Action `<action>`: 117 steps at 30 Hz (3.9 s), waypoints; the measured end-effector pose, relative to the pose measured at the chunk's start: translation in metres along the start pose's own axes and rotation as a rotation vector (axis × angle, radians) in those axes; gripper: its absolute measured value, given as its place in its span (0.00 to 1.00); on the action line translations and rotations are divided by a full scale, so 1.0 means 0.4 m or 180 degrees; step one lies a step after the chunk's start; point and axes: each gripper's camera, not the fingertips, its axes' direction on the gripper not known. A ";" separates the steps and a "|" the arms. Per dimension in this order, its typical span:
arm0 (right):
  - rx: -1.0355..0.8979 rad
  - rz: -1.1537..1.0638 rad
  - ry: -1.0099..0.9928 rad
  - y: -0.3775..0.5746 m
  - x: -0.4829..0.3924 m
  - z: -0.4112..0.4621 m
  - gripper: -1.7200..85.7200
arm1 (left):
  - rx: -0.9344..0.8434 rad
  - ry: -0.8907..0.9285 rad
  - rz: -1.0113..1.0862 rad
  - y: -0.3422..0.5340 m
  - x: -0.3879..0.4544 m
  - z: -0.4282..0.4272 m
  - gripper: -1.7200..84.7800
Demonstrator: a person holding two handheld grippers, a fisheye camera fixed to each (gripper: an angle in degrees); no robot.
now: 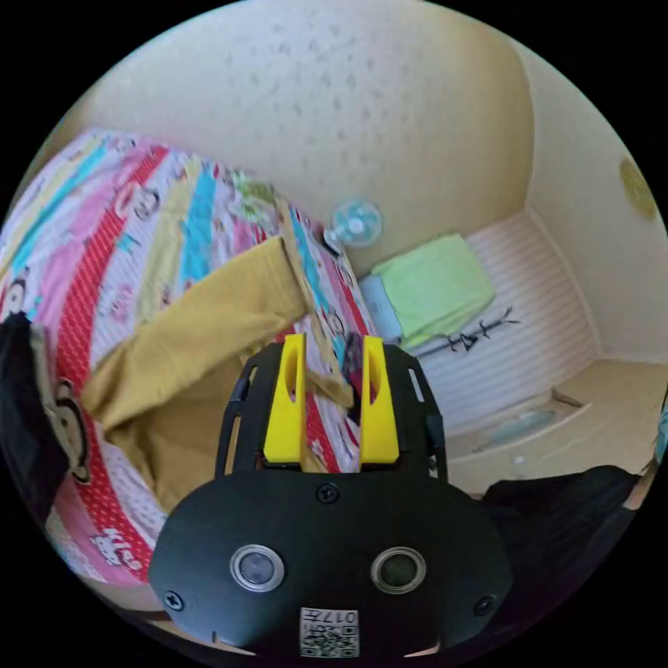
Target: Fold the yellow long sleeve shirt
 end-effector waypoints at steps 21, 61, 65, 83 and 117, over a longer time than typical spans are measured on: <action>0.2435 0.2390 -0.4656 -0.415 0.272 0.037 0.10 | -0.0620 -0.1312 -0.1896 0.577 0.103 0.108 0.14; 0.3092 -0.0617 -0.2879 -0.415 -0.021 -0.493 0.06 | 0.0299 -0.0890 -0.2939 0.725 -0.119 -0.313 0.14; 0.2811 -0.1858 -0.2945 -0.421 -0.478 -0.396 0.06 | 0.0038 -0.0824 -0.2987 0.709 -0.218 -0.367 0.14; 0.0557 -0.1482 -0.0744 -0.327 -0.494 0.259 0.15 | -0.1388 -0.0377 -0.2401 0.534 -0.719 -0.324 0.19; -0.0249 -0.1618 -0.2852 -0.368 -0.155 0.000 0.06 | 0.0193 0.1215 -0.3185 0.400 -0.390 -0.469 0.07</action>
